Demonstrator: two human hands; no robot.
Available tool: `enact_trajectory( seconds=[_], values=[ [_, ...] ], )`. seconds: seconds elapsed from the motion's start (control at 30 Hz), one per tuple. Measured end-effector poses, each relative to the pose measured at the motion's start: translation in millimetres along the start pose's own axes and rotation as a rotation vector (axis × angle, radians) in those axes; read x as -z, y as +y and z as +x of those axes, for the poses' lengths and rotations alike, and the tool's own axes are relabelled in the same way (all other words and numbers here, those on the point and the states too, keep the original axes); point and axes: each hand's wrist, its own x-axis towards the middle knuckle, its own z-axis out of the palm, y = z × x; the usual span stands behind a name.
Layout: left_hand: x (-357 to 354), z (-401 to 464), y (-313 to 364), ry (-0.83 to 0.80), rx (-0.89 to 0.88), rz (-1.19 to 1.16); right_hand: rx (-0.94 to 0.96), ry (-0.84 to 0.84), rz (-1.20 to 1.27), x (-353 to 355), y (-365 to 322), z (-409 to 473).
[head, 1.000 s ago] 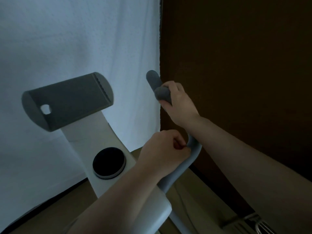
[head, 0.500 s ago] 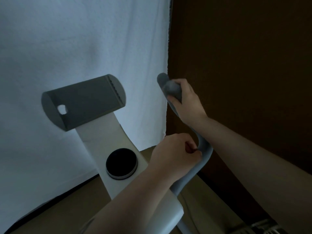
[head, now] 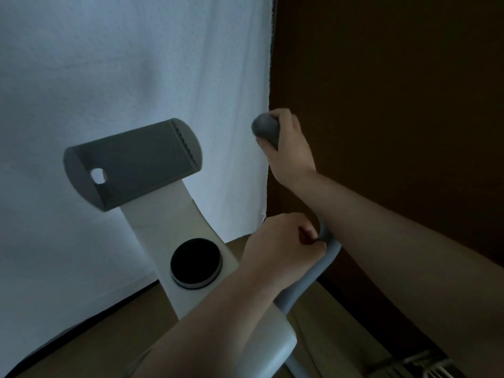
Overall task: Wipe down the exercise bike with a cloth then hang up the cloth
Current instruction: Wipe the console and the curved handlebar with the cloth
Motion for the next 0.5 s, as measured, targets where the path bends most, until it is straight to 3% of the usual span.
enact_trajectory(
  seconds=[0.23, 0.4, 0.5],
  values=[
    [-1.9, -0.1, 1.3, 0.019, -0.004, 0.034, 0.003, -0.216, -0.309, 31.4, 21.5, -57.3],
    [0.9, -0.7, 3.0, 0.023, -0.006, 0.024, -0.156, -0.086, 0.105, 34.1, 9.3, -13.5],
    [2.7, -2.1, 4.2, 0.005, -0.008, 0.009, -0.112, -0.126, 0.185, 18.3, -1.9, 33.5]
  ],
)
